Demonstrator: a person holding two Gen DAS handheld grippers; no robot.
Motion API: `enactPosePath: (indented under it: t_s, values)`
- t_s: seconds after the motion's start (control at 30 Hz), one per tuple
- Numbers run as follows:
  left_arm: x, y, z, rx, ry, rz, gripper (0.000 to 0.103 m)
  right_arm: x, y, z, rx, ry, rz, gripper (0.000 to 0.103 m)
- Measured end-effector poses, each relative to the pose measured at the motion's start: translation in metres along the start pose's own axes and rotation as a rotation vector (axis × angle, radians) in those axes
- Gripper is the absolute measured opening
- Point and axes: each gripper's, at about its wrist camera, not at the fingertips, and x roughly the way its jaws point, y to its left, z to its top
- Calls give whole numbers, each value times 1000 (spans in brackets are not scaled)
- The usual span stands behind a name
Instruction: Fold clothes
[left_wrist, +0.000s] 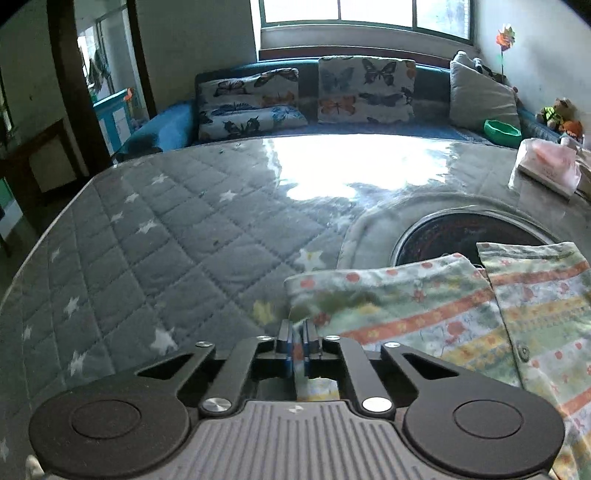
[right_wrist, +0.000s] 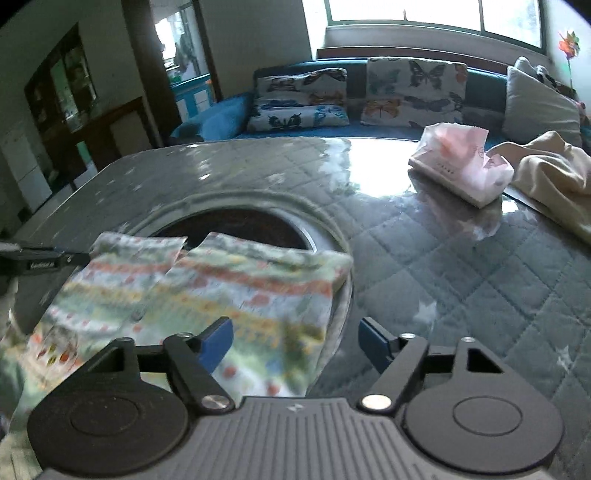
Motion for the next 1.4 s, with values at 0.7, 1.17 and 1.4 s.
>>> enactPosePath:
  t_s: [0.7,1.17,1.4]
  values:
    - [24,-14,21,76,-28,-49,7,38,-6,24,-37,5,-104,3]
    - [3,-25,13,157,-125,-38,13,16,15,24,-157,-56,-144,33]
    - [-58,-36,-26,144,-105,-188,13,-17,73,-11,-258,-10,80,57]
